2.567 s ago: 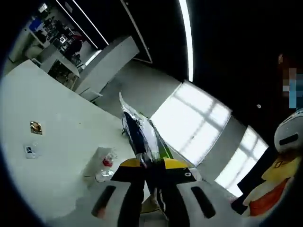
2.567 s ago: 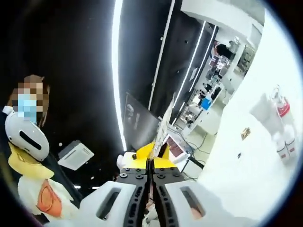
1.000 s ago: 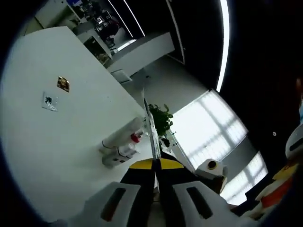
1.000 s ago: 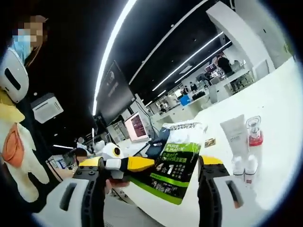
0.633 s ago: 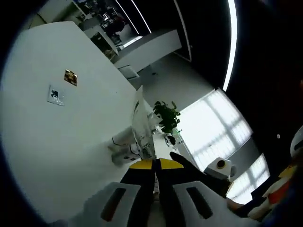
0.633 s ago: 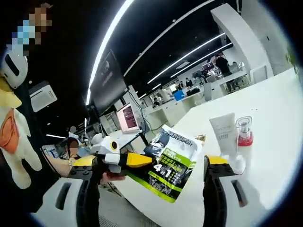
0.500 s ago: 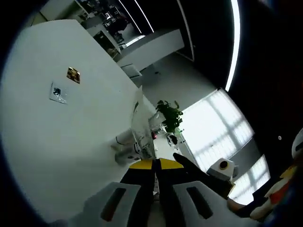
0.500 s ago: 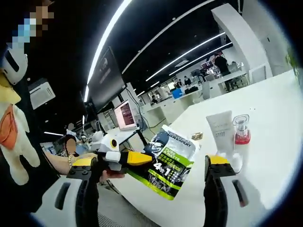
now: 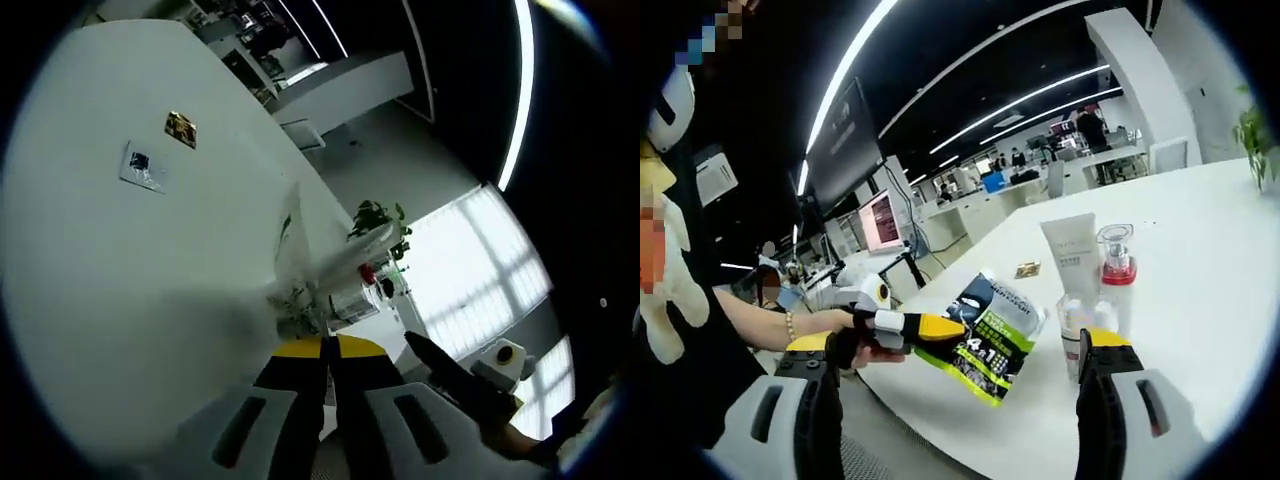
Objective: Arrange the skincare products in the storage area until every visible bottle or jar stands upright without overlapping.
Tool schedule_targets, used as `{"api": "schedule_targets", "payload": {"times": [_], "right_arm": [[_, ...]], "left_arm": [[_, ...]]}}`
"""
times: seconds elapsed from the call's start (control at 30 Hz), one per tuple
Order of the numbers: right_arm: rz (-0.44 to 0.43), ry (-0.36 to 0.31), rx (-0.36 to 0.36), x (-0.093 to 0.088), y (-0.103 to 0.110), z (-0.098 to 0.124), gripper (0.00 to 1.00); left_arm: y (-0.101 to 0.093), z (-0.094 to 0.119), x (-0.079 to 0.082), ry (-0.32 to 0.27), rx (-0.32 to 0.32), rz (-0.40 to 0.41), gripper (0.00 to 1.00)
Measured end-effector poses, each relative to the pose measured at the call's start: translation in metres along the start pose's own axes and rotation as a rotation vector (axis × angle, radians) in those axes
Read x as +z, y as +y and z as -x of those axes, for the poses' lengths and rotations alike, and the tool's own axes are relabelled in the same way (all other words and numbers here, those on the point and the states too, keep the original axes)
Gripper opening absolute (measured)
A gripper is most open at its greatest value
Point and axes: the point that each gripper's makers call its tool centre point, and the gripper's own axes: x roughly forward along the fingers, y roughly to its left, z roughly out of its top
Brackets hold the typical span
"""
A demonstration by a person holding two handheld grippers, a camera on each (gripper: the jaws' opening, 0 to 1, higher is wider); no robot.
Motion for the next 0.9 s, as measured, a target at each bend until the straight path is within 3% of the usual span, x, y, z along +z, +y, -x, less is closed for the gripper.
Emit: {"api": "schedule_targets", "payload": {"times": [0.33,0.53,0.67,0.9], "right_arm": [[-0.007,0.024,-0.059,-0.007,-0.013,0.008,0.99],[-0.016,0.027,-0.073,-0.007,-0.014,0.008,0.99],[-0.024,0.03,-0.08,-0.008,-0.016,0.008,0.99],[-0.058,0.006,-0.085,-0.004,-0.019,0.009,0.99]], "left_arm": [[0.028,-0.019,-0.015,0.066,0.063,-0.025,0.0],[0.041,-0.019,-0.013,0.072,0.11,-0.034,0.0],[0.06,-0.023,-0.012,0.067,0.172,-0.045,0.0],[0.086,-0.021,-0.015,0.129,0.295,-0.261,0.05]]}}
